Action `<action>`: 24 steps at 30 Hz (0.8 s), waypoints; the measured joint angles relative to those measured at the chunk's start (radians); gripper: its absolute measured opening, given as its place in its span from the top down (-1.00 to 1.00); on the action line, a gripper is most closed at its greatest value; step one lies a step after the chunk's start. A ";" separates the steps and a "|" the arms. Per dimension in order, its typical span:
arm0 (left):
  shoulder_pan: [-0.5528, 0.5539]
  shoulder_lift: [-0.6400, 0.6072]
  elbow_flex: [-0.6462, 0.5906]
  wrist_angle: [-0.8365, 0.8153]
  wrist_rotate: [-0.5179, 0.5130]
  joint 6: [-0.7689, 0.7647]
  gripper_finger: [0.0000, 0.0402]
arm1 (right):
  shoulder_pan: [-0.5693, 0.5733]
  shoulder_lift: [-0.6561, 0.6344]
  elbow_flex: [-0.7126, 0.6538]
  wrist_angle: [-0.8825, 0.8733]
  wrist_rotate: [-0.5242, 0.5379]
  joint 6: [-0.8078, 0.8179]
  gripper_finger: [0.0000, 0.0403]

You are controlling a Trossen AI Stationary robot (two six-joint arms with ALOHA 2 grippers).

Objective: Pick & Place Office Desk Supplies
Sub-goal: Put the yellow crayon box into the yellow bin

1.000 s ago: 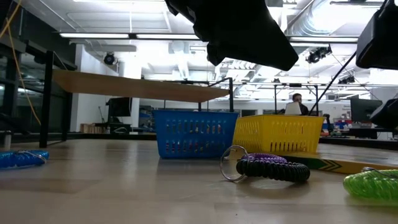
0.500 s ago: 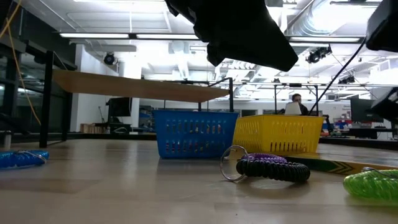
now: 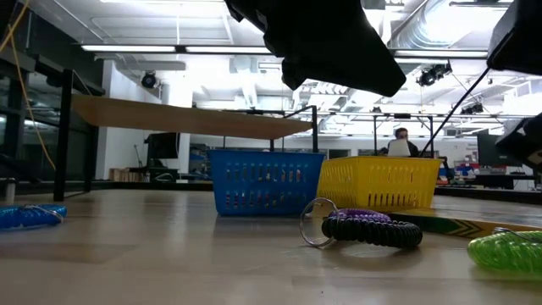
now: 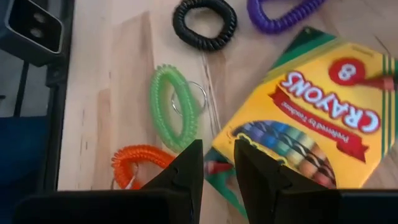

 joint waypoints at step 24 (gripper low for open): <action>0.002 0.018 0.000 -0.007 0.005 -0.036 0.78 | 0.013 0.035 0.005 -0.025 -0.070 0.183 0.60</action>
